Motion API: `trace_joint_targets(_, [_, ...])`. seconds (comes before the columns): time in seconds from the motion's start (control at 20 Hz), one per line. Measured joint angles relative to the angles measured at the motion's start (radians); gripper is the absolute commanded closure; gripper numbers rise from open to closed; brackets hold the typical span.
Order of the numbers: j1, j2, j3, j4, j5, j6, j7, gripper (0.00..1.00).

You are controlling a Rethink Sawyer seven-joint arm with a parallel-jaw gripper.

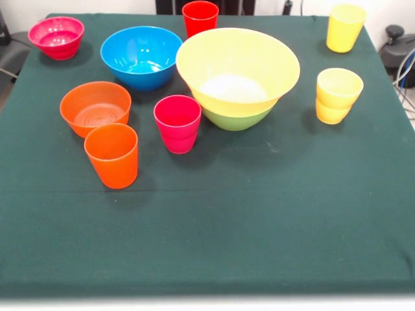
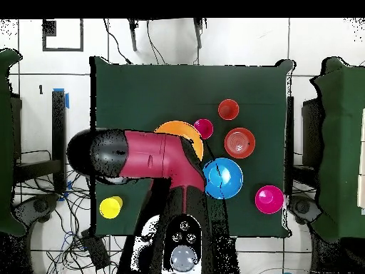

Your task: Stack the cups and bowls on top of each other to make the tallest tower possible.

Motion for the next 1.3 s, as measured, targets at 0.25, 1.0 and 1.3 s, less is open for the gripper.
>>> trace_joint_targets(0.25, [-0.033, 0.031, 0.011, 0.000, 0.003, -0.070, 0.000, 0.00])
trace_joint_targets(1.0, [-0.103, 0.049, 0.009, 0.036, -0.011, -0.131, 0.000, 0.00])
trace_joint_targets(1.3, [-0.120, -0.008, 0.012, 0.079, -0.011, -0.131, 0.000, 0.00])
